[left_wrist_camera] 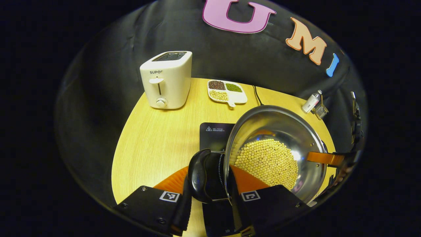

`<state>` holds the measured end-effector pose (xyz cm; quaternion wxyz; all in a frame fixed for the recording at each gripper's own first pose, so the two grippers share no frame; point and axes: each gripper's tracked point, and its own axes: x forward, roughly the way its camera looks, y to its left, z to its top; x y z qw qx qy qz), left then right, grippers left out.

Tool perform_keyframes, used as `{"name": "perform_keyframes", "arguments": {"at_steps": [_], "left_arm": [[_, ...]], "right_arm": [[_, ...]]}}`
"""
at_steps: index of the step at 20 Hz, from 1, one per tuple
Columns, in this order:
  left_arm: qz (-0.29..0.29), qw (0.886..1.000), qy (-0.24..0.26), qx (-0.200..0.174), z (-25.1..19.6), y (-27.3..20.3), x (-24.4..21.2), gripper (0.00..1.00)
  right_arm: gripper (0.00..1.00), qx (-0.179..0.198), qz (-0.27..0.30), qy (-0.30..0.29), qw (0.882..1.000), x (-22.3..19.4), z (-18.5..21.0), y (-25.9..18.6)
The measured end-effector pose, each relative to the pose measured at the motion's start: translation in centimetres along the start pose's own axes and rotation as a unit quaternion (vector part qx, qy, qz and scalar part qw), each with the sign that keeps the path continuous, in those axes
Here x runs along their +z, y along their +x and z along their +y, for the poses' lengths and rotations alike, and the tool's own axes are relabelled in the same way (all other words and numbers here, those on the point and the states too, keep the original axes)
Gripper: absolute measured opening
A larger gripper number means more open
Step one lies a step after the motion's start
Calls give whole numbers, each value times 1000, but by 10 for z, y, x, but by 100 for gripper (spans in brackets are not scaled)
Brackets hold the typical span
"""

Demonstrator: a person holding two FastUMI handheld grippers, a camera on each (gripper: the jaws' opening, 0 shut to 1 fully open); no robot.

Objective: First push the handle of the pot to place it horizontally, then grasp the pot with both hands and set it on the induction cooktop.

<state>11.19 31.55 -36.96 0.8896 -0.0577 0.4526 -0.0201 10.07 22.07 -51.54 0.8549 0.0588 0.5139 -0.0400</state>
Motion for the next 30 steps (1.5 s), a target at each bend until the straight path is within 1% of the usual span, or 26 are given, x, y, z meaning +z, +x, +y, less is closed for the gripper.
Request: {"name": "perform_keyframes", "arguments": {"at_steps": [1,2,3,4,5,6,7,8,9,10,11,12,13,14,15,16,17,18,19,21,23,26,27,28,30], "left_arm": [[2,1000,0,1,0,1,-1,55],[9,1000,7,6,1,1,-4,58],[10,1000,22,20,4,-1,-5,61],[-4,999,37,35,8,-1,1,70],[-31,997,48,44,8,-3,13,77],[-54,996,54,44,3,-6,23,86],[-68,995,57,40,-5,-10,29,88],[-72,995,62,38,-11,-13,29,90],[-67,995,65,39,-15,-14,27,92],[-62,995,65,49,-14,-13,27,100],[-59,995,62,55,-14,-15,26,100],[-64,994,57,61,-13,-19,28,100],[-73,993,57,70,-11,-24,32,100],[-85,991,63,83,-7,-29,36,100],[-100,987,72,100,-2,-37,43,100],[-116,983,81,113,1,-44,51,99],[-129,980,92,120,0,-52,58,98],[-136,978,100,125,-4,-61,60,98],[-145,975,106,128,-12,-71,63,98],[-156,971,114,143,-26,-89,66,98],[-173,967,112,148,-53,-111,67,99],[-196,964,112,139,-116,-145,65,98],[-214,962,113,130,-143,-158,66,98],[-234,959,110,118,-169,-168,70,98],[-264,954,98,105,-213,-190,74,98]], "right_arm": [[45,0,-1,-2,1000,-1,0,0],[45,-1,-3,-7,1000,-1,0,1],[51,-3,-15,-13,1000,1,0,-3],[58,-5,-31,-15,999,8,0,-4],[66,3,-40,-11,999,11,5,-10],[73,10,-43,-9,999,14,9,-12],[80,11,-47,-12,999,15,9,-15],[82,8,-51,-16,999,18,6,-18],[88,7,-54,-19,998,18,5,-20],[91,8,-55,-20,998,19,4,-22],[95,9,-57,-21,998,19,4,-24],[94,10,-63,-22,998,21,3,-27],[94,7,-75,-24,997,26,1,-33],[97,6,-89,-28,996,34,-1,-37],[94,7,-96,-32,995,36,-3,-43],[94,12,-100,-34,994,39,-4,-47],[96,18,-107,-34,994,42,-4,-54],[97,23,-114,-32,993,47,-7,-60],[94,30,-123,-31,991,51,-10,-67],[94,46,-135,-38,989,58,-19,-79],[94,55,-148,-42,987,66,-37,-97],[97,60,-188,-72,978,82,-75,-138],[97,62,-210,-79,973,88,-86,-155],[94,64,-229,-85,968,97,-98,-171],[94,73,-252,-94,960,102,-119,-201]]}}
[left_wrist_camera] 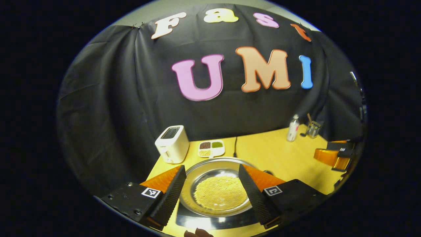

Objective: First push the handle of the pot to place it horizontally, then grasp the pot with both hands and set it on the induction cooktop.

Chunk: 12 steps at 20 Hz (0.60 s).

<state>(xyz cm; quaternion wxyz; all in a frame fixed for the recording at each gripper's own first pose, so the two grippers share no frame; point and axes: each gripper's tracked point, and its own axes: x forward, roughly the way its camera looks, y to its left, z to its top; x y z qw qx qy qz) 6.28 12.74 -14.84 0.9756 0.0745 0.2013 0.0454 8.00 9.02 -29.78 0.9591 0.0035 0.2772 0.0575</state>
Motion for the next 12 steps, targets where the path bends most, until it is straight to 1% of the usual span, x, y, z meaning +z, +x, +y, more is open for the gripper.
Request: {"name": "perform_keyframes", "arguments": {"at_steps": [3,5,7,9,10,12], "left_arm": [[-24,999,-30,2,-35,-34,27,98],[-46,998,-29,9,-47,-57,50,98],[-81,996,-19,14,-55,-72,79,98],[-95,995,-22,3,-70,-83,97,97],[-103,994,-31,-2,-77,-88,105,100],[-125,991,-45,-13,-86,-100,125,100]], "right_arm": [[94,11,-30,0,999,28,-25,-30],[94,16,-48,8,999,49,-39,-49],[94,16,-75,15,997,77,-50,-68],[93,14,-101,7,995,99,-62,-85],[93,12,-117,1,993,111,-66,-95],[93,3,-151,-12,988,136,-71,-121]]}}
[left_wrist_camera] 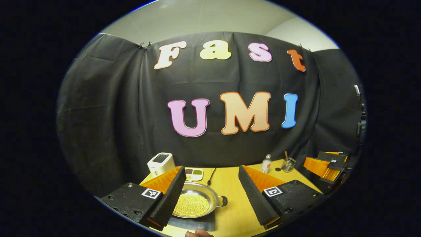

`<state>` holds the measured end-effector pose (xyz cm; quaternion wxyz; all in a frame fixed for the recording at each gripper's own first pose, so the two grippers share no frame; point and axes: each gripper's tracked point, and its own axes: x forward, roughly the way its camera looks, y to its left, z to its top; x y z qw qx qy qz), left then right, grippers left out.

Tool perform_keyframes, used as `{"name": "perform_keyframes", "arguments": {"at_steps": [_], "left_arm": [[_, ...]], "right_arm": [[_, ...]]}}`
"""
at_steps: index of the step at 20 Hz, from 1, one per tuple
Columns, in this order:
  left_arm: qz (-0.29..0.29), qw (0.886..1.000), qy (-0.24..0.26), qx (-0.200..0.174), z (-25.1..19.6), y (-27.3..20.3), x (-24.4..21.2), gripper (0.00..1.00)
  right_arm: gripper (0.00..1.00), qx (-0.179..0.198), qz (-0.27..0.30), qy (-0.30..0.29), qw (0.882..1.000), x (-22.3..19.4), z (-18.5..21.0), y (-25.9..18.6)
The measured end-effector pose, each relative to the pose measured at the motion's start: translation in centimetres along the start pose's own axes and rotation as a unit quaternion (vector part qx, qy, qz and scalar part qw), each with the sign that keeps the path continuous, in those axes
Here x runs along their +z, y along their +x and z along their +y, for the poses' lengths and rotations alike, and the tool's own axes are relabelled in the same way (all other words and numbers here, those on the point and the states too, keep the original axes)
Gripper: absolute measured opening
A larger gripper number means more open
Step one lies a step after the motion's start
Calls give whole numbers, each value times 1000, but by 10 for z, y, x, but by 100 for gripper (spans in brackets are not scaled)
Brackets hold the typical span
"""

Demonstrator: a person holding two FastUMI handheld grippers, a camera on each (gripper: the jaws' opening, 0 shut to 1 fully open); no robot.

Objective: First push the handle of the pot to place it horizontally, then grasp the pot with both hands and set it on the induction cooktop.

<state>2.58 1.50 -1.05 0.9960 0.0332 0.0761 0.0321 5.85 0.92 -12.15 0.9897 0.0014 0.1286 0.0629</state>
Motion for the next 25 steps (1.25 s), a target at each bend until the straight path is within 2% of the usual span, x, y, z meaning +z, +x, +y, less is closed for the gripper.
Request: {"name": "perform_keyframes", "arguments": {"at_steps": [3,4,6,7,8,10,12,14,16,17,18,25], "left_arm": [[-41,999,8,-20,-8,-13,34,97],[-49,998,10,-25,-9,-19,39,100],[-63,998,6,-29,-6,-30,48,97],[-68,997,0,-33,-6,-35,51,100],[-67,997,-2,-36,-4,-41,49,100],[-64,997,4,-39,4,-53,40,97],[-68,997,4,-45,10,-60,34,97],[-61,997,-7,-42,18,-66,26,100],[-54,998,-19,-37,25,-74,20,97],[-54,998,-21,-39,27,-77,20,99],[-53,998,-19,-39,29,-79,18,96],[-48,998,-19,-47,29,-87,15,95]], "right_arm": [[93,-17,-41,-13,999,39,0,-23],[92,-23,-51,-11,998,49,2,-33],[93,-28,-63,-17,997,62,10,-48],[96,-26,-70,-31,997,66,14,-55],[93,-30,-77,-46,996,70,17,-61],[93,-38,-81,-46,995,71,25,-75],[94,-40,-87,-35,995,69,30,-89],[94,-46,-88,-48,994,65,29,-97],[94,-45,-84,-54,994,67,37,-102],[94,-45,-88,-53,994,72,40,-104],[94,-47,-95,-52,993,76,41,-106],[94,-38,-96,-57,993,72,59,-122]]}}
